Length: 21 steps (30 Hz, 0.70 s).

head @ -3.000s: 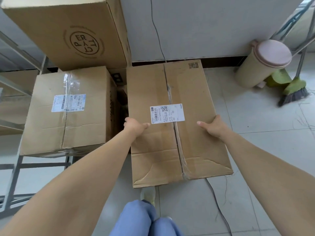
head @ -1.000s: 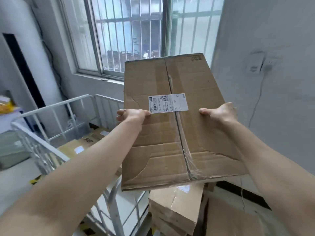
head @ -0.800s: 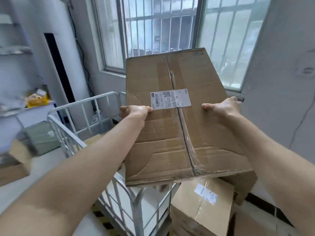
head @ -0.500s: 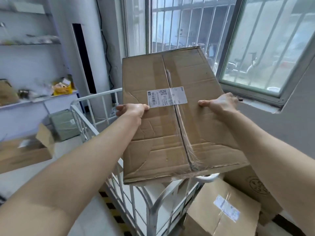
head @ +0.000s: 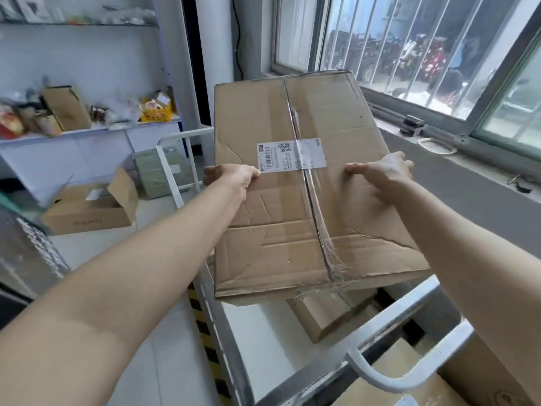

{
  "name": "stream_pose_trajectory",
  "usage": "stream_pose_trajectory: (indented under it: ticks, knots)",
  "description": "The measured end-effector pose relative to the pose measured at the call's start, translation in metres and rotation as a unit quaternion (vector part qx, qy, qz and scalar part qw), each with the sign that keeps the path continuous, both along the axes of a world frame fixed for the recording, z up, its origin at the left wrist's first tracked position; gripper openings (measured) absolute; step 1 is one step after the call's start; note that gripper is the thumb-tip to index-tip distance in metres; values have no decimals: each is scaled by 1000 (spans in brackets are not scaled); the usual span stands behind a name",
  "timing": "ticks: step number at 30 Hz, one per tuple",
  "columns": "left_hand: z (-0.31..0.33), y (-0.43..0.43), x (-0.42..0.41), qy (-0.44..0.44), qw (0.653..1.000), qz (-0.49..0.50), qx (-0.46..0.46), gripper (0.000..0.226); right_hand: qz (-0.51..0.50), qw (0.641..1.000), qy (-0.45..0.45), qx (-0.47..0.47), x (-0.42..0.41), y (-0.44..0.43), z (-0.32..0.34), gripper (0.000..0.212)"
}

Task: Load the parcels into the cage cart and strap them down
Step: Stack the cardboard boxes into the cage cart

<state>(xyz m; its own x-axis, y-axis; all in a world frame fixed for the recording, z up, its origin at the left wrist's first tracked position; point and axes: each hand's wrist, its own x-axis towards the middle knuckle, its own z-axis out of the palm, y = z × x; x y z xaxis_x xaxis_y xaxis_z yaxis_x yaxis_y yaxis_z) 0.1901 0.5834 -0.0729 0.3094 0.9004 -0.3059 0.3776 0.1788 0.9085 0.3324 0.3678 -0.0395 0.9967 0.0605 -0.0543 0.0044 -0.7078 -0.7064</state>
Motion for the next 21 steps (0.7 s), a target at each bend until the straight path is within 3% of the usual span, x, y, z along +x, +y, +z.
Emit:
stream_pose_trajectory:
  ticks: [2, 5, 7, 11, 17, 21]
  knots:
    - [-14, 5, 21, 34, 999, -6, -14, 122, 14, 1000, 17, -6, 28, 12, -17, 114]
    - [-64, 29, 61, 43, 996, 36, -72, 149, 35, 998, 44, -21, 65, 31, -50, 114]
    - [-88, 28, 73, 59, 991, 63, -102, 150, 48, 996, 63, -38, 88, 43, -76, 113]
    - [-123, 18, 80, 101, 985, 73, -120, 117, 62, 990, 102, -74, 119, 63, -133, 108]
    - [-214, 22, 82, 153, 967, 134, -153, 111, 98, 972, 172, -129, 142, 86, -237, 110]
    - [-259, 22, 77, 197, 953, 177, -146, 87, 117, 956, 216, -159, 141, 93, -297, 111]
